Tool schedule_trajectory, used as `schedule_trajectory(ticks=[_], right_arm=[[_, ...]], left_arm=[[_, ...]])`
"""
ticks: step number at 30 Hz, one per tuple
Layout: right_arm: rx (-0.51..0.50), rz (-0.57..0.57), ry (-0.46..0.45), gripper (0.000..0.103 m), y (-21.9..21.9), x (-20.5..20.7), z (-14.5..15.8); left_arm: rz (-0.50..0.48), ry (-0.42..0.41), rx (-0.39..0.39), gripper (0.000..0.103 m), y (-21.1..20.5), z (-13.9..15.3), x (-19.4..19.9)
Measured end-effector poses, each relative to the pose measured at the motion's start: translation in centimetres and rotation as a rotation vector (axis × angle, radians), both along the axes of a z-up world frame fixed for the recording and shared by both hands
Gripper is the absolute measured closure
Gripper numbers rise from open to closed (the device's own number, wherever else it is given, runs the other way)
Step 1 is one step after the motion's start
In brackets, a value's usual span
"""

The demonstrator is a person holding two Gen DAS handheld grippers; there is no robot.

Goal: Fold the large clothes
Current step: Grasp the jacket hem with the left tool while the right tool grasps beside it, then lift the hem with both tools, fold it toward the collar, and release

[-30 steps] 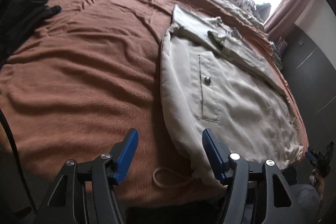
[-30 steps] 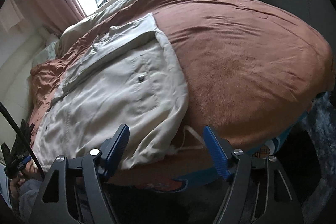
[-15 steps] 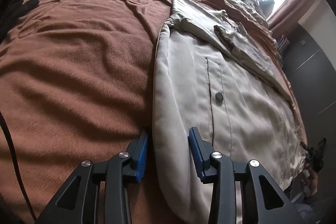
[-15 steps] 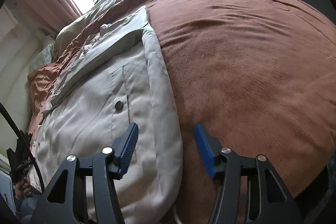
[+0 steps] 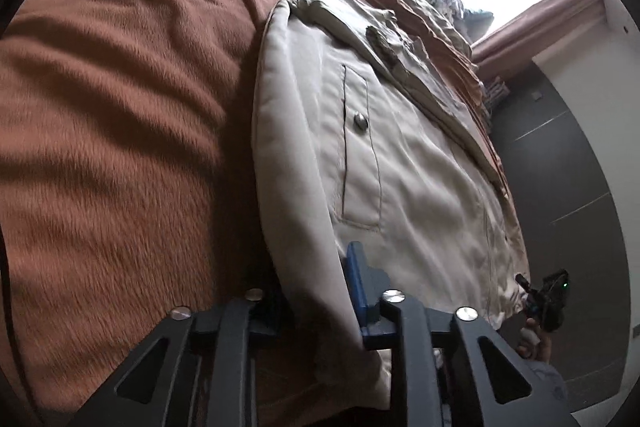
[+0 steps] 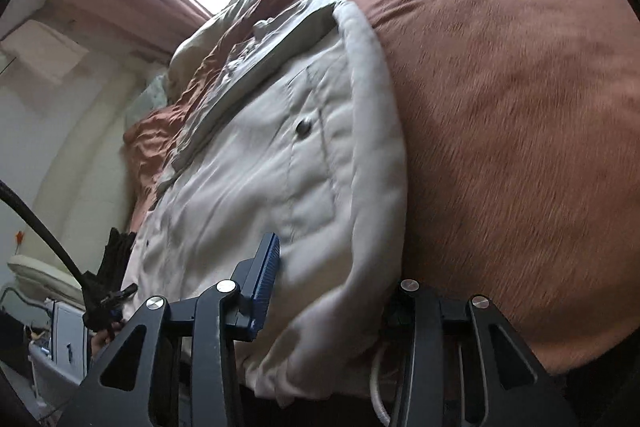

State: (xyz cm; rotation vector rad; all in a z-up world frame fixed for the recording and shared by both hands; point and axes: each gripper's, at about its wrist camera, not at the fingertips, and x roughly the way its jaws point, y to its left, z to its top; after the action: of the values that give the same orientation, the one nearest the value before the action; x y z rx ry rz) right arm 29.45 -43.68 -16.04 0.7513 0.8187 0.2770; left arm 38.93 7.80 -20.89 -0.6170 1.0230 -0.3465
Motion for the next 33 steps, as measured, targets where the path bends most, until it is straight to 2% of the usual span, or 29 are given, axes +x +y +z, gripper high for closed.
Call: schedule_trajectory(ticks=[1,2,4,7,11,15,22,28,33], right_arm=[[-0.001,-0.002,-0.001,0.074,0.0,-0.2,0.1],[-0.010,-0.008,0.005,0.088,-0.1,-0.5,0.1],[-0.005,-0.035,0.006,0.094,-0.7,-0.7,0.4],[0.020,-0.069,-0.057,0.098,-1.3,-2.3,2.5],[0.012,-0.072,-0.130,0.100,-1.2,-4.9,6.4],[-0.021,-0.047,-0.208,0.100,-0.3,-7.9,10.7],[-0.040,-0.030,-0.325,0.100,0.6,-13.8,16.1],[-0.057,-0.015,-0.392,0.100,0.0,-21.6,17.0],[-0.060,-0.004,-0.424,0.100,-0.2,-25.1,17.1]], left_arm=[[0.005,0.003,-0.013,0.091,0.1,0.1,-0.1],[0.013,0.003,-0.031,0.094,0.3,0.3,-0.2],[0.030,-0.018,-0.046,0.095,0.7,1.3,-0.7],[0.039,-0.072,-0.021,0.097,0.8,3.8,-1.7],[0.063,-0.144,-0.010,0.097,1.4,8.0,-3.2],[0.076,-0.212,-0.030,0.097,2.5,11.7,-5.4],[0.081,-0.326,-0.043,0.097,3.6,18.0,-10.1],[0.074,-0.398,-0.030,0.097,4.2,21.7,-15.0],[0.069,-0.446,-0.017,0.097,4.0,24.4,-18.8]])
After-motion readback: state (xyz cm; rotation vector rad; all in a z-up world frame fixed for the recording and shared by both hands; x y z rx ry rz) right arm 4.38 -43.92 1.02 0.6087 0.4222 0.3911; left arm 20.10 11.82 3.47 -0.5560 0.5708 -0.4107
